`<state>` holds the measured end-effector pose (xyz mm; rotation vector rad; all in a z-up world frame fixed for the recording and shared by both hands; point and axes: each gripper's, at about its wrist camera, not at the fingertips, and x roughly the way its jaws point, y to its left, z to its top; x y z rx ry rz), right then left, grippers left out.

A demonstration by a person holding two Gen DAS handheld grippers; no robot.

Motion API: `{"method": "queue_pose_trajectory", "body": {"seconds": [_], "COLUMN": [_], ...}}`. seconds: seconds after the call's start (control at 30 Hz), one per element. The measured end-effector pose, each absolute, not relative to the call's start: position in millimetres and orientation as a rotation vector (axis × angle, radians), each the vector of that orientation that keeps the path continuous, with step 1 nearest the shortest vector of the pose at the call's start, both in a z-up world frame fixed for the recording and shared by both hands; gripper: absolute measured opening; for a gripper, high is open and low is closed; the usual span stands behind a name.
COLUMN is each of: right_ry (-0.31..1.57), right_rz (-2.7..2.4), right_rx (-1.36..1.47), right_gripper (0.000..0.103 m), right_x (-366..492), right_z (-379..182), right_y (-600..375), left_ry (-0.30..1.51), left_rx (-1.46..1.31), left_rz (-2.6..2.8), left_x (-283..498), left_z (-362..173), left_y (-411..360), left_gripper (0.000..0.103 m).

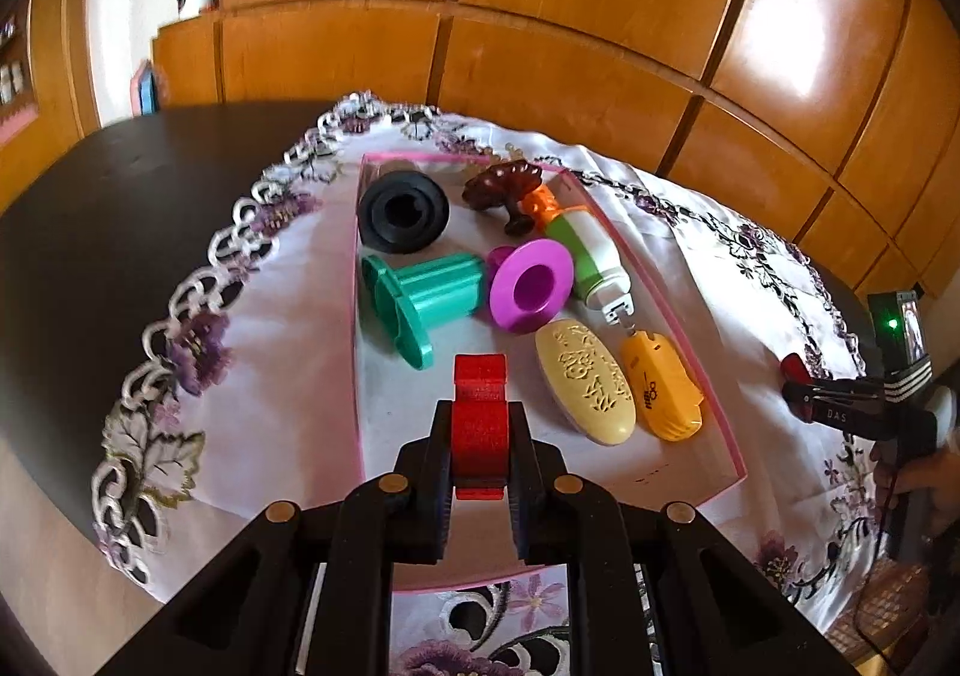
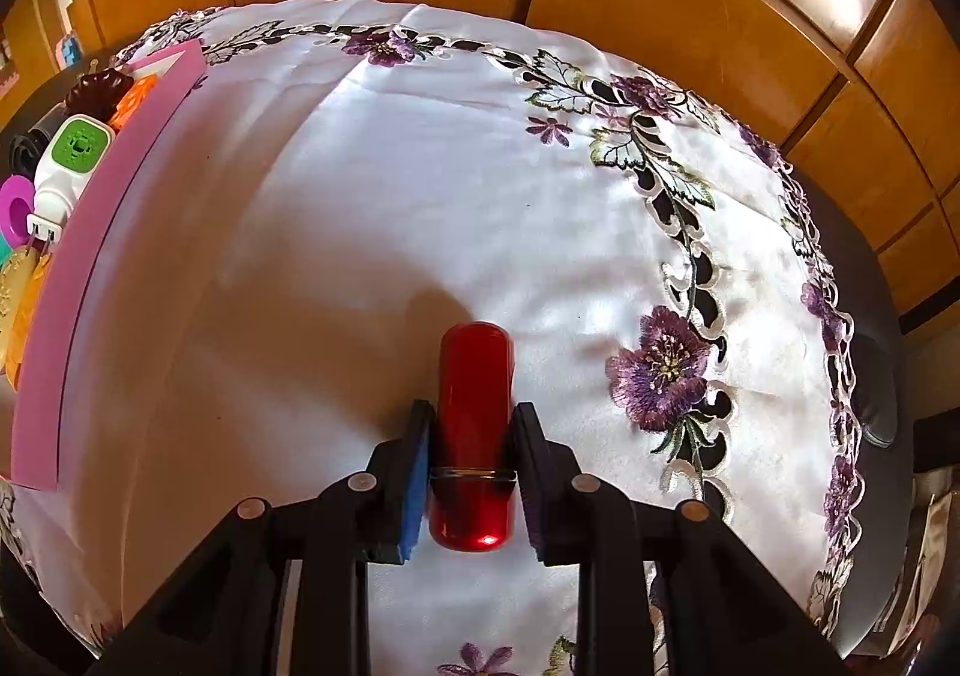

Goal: Organize rigid objects
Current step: 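Carry the red block into the tray and open the left tool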

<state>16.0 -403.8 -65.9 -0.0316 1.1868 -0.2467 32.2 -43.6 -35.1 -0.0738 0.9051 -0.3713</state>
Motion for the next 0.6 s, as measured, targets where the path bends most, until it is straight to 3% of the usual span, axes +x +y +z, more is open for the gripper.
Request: {"method": "queue_pose_trajectory", "body": {"seconds": [0.37,0.6], "right_ry": [1.188,1.189], "right_rz": [-0.245,-0.244], "right_rx": [-0.041,-0.050], "right_gripper": [0.026,0.026], "right_x": [16.5,16.8], "right_z": [-66.0,-66.0], "right_y": [-403.5,-402.0], "left_ry": [0.975,0.972], "left_rx": [-0.164,-0.076], "left_rz": [-0.410,-0.387], "left_x": [58.3,76.6], "left_z": [-44.2,-48.8], "left_y": [-42.3,-54.7], "left_gripper": [0.015,0.015]}}
